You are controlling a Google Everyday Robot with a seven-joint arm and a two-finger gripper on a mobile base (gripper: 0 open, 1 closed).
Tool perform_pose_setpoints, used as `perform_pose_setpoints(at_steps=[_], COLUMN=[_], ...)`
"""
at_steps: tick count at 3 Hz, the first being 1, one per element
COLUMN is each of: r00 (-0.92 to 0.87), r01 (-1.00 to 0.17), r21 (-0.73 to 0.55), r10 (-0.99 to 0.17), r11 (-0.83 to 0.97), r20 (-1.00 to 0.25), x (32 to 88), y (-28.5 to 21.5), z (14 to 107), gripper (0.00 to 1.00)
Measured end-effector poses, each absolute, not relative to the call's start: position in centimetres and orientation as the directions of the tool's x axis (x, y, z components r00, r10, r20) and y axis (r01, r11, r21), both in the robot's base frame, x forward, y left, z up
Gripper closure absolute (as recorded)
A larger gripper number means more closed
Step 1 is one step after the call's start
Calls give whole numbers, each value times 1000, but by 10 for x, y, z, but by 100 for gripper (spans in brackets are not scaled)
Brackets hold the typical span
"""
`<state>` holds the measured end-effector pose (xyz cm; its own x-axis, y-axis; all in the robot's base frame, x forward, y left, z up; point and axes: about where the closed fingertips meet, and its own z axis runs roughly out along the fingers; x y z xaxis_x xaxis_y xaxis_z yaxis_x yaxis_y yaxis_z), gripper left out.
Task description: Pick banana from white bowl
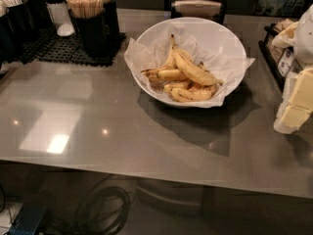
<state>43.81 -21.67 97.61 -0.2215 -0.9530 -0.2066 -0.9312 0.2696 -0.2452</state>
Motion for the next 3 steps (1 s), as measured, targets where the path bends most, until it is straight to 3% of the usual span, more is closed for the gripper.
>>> perform_pose_setpoints(at_steps=[2,3], r00=[-227,-173], r01=[-922,-929], r21=[-262,-253], r10=[-945,-920], r11=[286,271], r20=[-235,-353], x=[440,477], y=[-217,-188], z=[982,984], gripper=[0,0])
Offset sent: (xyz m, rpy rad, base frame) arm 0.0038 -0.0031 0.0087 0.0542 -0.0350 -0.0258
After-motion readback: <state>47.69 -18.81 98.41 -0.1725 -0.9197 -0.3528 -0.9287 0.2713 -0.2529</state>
